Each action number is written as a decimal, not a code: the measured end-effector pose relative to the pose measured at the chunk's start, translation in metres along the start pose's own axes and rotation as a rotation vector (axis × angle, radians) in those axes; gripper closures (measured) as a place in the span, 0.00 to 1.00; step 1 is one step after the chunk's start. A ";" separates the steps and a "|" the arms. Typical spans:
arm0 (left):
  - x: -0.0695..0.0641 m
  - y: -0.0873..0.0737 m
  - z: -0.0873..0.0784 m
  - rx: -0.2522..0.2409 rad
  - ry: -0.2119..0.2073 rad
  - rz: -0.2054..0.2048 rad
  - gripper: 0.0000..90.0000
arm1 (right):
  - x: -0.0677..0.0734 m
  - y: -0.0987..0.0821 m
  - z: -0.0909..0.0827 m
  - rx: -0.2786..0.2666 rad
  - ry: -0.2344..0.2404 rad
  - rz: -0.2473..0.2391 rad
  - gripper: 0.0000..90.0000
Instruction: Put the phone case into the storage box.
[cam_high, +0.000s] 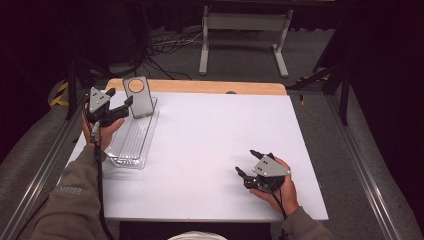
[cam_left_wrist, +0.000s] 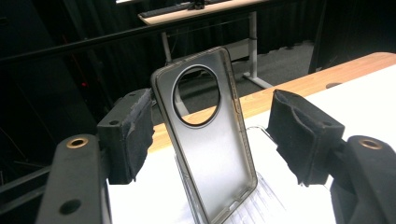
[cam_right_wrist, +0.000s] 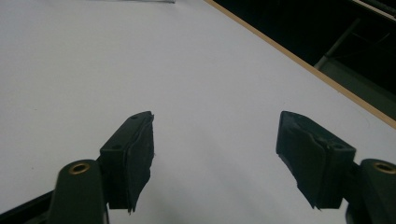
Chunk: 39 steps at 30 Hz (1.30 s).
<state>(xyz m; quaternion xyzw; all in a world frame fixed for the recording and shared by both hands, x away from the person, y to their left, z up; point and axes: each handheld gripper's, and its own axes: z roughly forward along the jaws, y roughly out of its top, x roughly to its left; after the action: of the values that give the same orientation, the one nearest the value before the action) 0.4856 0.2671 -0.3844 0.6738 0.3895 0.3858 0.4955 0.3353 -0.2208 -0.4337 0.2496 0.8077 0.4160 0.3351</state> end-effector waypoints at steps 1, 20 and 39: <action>0.000 0.000 -0.001 0.000 -0.002 0.000 0.34 | 0.000 0.000 0.000 0.000 -0.001 0.000 0.32; -0.012 -0.005 -0.004 0.035 -0.068 0.021 0.07 | 0.001 0.001 -0.003 -0.010 0.003 -0.008 0.32; -0.025 -0.004 -0.024 -0.004 -0.118 0.046 0.07 | 0.001 0.003 -0.005 -0.025 -0.002 -0.008 0.32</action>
<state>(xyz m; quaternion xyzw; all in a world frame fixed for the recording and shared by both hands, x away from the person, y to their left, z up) 0.4531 0.2537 -0.3862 0.7029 0.3434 0.3574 0.5101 0.3313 -0.2212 -0.4291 0.2425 0.8030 0.4246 0.3407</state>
